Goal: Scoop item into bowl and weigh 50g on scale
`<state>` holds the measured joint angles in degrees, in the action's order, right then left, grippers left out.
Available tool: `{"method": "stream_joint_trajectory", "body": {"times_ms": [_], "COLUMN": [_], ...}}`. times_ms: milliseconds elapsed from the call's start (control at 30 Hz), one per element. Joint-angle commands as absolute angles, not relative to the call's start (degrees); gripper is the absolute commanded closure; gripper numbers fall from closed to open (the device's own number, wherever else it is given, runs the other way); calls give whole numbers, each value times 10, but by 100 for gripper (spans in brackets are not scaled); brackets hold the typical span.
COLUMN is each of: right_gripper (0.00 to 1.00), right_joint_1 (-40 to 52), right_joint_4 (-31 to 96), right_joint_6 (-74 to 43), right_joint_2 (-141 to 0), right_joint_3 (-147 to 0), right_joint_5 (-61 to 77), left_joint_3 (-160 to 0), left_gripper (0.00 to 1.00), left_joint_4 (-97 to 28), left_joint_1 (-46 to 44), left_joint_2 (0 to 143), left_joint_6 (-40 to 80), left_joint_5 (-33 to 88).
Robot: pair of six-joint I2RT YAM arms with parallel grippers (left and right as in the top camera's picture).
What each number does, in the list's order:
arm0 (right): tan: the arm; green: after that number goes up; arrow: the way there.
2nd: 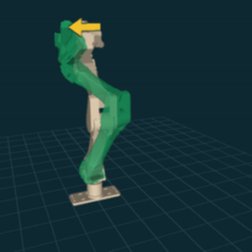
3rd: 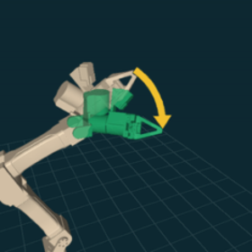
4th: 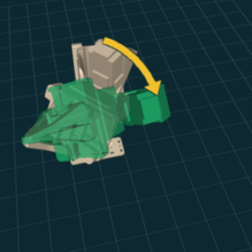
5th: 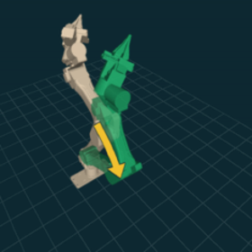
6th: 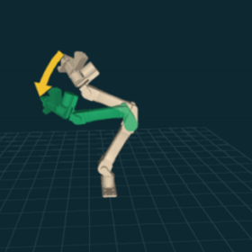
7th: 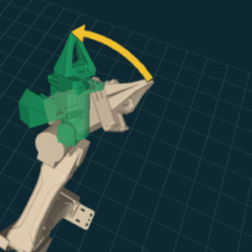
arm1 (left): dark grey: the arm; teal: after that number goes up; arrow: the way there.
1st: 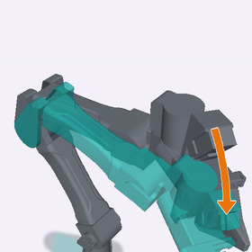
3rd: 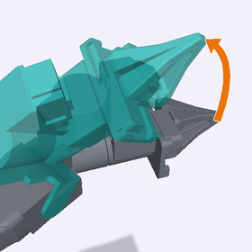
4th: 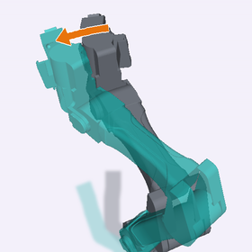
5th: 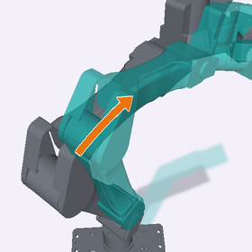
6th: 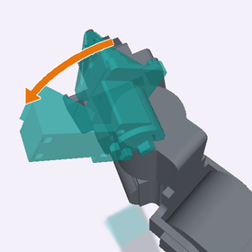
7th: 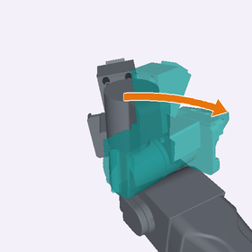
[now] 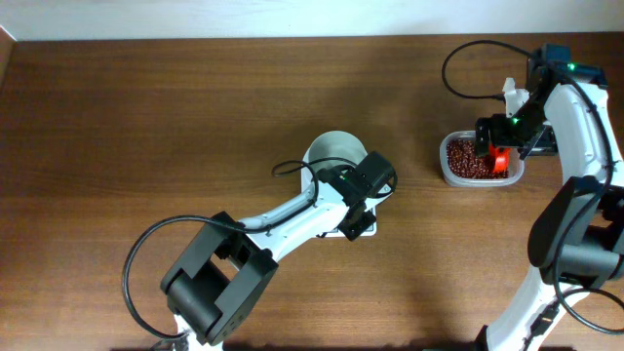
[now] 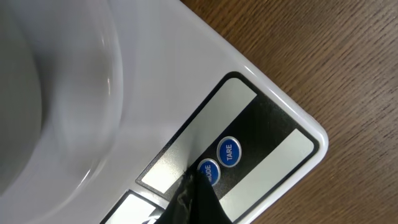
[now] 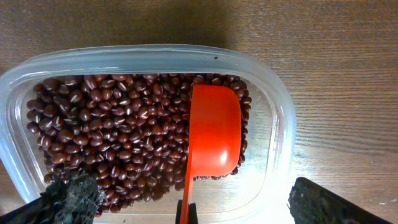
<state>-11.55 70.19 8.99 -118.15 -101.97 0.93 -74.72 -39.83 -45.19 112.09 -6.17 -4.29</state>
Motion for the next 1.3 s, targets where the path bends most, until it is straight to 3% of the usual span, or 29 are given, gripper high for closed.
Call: {"method": "stream_joint_trajectory", "body": {"times_ms": [0, 1267], "right_gripper": [1, 1], "right_joint_1": [-117, -117], "right_joint_4": [702, 702], "right_joint_6": [88, 88], "right_joint_2": [-1186, -1186], "right_joint_3": [-1016, -1016], "right_joint_5": [4, 4], "left_joint_3": [-743, -750], "left_gripper": [100, 100], "left_joint_4": [-405, -421], "left_joint_1": [-441, -441], "left_joint_2": [1152, 1184], "left_joint_6": [-51, -39], "left_joint_5": [-70, -89]}}
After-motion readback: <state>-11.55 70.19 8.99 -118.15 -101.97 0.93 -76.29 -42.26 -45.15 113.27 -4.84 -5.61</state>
